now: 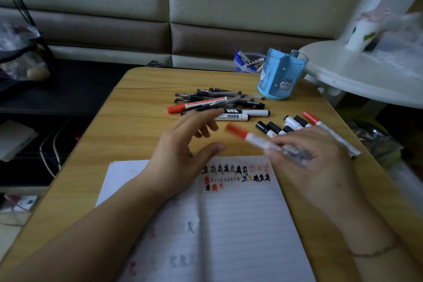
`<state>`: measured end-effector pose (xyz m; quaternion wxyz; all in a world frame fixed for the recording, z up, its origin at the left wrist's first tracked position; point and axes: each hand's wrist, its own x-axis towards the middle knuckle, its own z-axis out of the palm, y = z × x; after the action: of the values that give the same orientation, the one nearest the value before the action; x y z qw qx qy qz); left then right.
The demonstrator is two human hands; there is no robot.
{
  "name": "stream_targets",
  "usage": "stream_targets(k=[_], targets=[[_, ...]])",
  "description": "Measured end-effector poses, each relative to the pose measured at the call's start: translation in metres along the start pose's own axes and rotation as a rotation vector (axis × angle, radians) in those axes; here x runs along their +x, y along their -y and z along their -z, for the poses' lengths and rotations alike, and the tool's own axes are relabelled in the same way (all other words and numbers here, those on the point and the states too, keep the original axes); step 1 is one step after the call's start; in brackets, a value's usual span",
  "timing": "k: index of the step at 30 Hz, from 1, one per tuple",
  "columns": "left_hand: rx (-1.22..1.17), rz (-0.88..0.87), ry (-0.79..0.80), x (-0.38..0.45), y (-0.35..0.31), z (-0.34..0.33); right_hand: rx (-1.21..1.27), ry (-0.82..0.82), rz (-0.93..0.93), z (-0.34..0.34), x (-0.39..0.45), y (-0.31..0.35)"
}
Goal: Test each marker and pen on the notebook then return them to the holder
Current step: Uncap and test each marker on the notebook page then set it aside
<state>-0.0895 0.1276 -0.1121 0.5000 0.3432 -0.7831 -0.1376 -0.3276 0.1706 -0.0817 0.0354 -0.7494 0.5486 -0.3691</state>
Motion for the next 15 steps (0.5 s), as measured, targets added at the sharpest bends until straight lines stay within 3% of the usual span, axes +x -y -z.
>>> stream_targets(k=[3,5,10,15], targets=[[0.015,0.075,-0.023,0.000,0.003,0.001,-0.102,-0.262,-0.158,0.011,0.008,-0.032],[0.031,0.106,-0.023,0.000,0.004,0.001,-0.172,-0.329,-0.276,0.015,0.010,-0.058],[0.057,0.146,0.004,0.000,0.007,-0.001,-0.239,-0.247,-0.477,0.006,0.010,-0.090],[0.077,0.193,-0.001,-0.001,0.009,-0.001,-0.287,-0.174,-0.470,0.003,0.010,-0.091]])
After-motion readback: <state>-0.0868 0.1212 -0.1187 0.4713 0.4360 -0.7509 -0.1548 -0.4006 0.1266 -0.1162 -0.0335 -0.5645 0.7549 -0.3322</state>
